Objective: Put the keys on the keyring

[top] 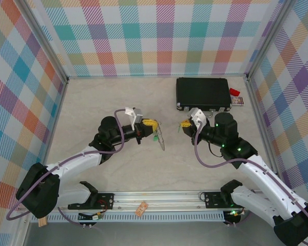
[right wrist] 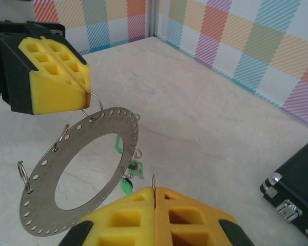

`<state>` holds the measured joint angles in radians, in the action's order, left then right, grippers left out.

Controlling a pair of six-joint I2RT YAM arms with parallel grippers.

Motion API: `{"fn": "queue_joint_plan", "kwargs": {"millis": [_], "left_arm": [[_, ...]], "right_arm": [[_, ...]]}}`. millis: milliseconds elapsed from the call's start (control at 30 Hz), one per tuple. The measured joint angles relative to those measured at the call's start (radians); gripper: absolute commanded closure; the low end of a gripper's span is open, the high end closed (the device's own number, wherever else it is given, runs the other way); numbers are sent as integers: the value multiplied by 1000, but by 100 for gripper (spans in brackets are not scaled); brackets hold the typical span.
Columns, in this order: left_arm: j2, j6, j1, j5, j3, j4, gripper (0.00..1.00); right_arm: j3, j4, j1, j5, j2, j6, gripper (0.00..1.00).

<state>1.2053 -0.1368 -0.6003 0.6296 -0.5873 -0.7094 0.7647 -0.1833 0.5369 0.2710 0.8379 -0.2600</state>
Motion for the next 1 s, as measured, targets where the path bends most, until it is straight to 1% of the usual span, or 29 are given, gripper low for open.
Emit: {"fn": "queue_joint_plan", "kwargs": {"millis": [200, 400, 800, 1000], "left_arm": [[27, 46, -28, -1, 2, -23, 100], [58, 68, -51, -3, 11, -53, 100], [43, 102, -79, -47, 19, -57, 100], [42, 104, -81, -71, 31, -93, 100]], "right_arm": [[12, -6, 1, 26, 22, -68, 100], [23, -17, 8, 34, 35, -93, 100], [52, -45, 13, 36, 35, -132, 100], [77, -57, 29, 35, 35, -151, 100]]}}
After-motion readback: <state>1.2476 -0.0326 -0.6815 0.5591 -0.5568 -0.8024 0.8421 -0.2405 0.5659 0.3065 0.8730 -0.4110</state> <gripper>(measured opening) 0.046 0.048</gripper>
